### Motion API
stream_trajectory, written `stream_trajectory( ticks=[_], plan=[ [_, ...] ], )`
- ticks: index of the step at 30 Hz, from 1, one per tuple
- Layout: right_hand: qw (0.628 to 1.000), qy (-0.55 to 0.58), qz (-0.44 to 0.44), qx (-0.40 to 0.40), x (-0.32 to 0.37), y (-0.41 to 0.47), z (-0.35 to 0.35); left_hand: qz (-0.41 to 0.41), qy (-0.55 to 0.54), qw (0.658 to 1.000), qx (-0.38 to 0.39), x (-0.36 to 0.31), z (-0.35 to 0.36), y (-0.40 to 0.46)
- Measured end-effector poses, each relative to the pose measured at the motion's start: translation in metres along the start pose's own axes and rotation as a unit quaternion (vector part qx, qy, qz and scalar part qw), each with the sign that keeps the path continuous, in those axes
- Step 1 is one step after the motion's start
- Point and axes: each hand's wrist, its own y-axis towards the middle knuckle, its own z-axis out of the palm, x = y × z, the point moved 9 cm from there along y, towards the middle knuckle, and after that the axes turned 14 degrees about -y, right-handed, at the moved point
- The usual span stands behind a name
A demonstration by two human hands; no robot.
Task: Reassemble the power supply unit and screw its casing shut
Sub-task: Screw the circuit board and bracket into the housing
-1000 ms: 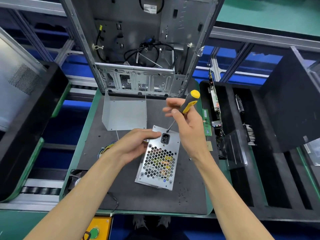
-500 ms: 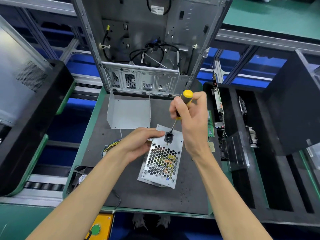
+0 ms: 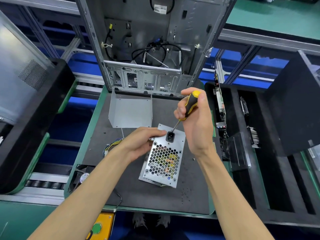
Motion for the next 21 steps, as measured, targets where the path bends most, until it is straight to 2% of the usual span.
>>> stream_trajectory(
  ticks=[5,11,17,19,21],
  plan=[
    [0.997,0.062,-0.005,-0.034,0.011,0.001,-0.014,0.003,0.017,1.000,0.000,0.000,0.000,0.000],
    [0.983,0.159,0.031,-0.083,0.006,0.001,-0.029,0.063,0.109,0.992,-0.017,-0.007,0.003,-0.008],
    [0.968,0.219,0.053,-0.114,0.000,0.001,-0.040,0.083,0.139,0.986,-0.033,-0.009,0.005,-0.014],
    [0.964,0.230,0.056,-0.120,0.000,0.001,-0.042,0.128,0.162,0.976,-0.074,-0.019,0.001,-0.018],
    [0.960,0.243,0.058,-0.124,0.000,0.001,-0.044,0.216,0.177,0.951,-0.132,-0.038,-0.005,-0.028]
  ],
)
